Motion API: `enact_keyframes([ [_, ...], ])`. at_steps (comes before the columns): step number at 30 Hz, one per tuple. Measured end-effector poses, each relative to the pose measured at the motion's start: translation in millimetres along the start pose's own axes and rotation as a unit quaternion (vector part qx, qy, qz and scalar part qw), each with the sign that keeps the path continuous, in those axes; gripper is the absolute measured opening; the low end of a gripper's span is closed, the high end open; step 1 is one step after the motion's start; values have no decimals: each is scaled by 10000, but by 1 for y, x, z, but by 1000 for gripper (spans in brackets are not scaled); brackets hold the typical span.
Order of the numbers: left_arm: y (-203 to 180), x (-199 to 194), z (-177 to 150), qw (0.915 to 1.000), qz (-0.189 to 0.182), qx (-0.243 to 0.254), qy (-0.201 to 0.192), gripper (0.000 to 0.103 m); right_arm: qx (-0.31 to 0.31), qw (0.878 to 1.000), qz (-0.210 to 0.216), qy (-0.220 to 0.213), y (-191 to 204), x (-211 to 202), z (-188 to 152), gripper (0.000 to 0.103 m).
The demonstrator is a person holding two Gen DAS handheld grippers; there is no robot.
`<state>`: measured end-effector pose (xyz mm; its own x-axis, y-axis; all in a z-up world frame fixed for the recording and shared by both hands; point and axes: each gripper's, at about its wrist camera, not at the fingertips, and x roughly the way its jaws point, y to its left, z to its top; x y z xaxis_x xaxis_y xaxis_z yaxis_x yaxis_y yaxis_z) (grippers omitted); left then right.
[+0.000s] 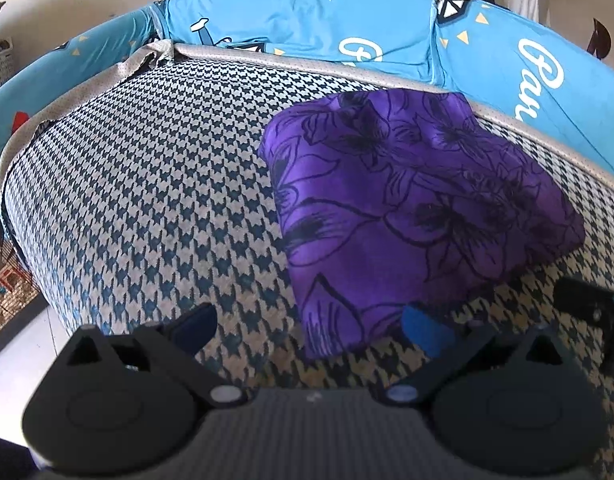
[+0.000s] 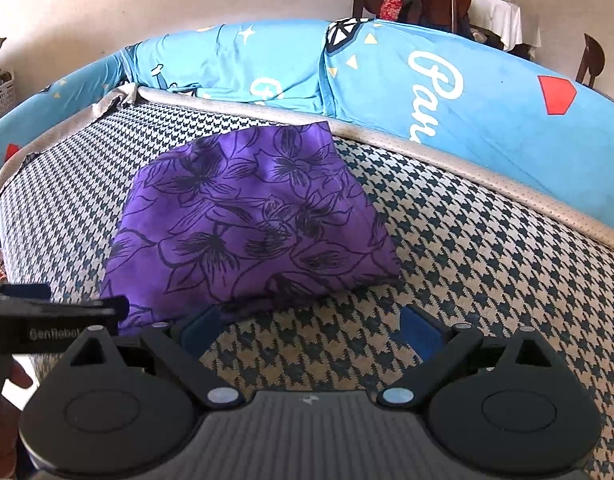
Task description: Fold clothes
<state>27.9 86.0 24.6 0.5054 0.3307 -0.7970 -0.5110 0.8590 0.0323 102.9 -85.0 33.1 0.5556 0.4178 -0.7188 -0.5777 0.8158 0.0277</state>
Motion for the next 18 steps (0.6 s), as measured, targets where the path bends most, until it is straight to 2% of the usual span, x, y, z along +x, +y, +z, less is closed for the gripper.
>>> enact_keyframes([
  [4, -1, -1, -1, 10000, -3, 19, 11, 103, -63, 10000, 27, -56, 1, -2, 1, 101],
  [18, -3, 2, -1, 10000, 14, -13, 67, 103, 154, 9995, 273, 1, -5, 1, 0, 101],
])
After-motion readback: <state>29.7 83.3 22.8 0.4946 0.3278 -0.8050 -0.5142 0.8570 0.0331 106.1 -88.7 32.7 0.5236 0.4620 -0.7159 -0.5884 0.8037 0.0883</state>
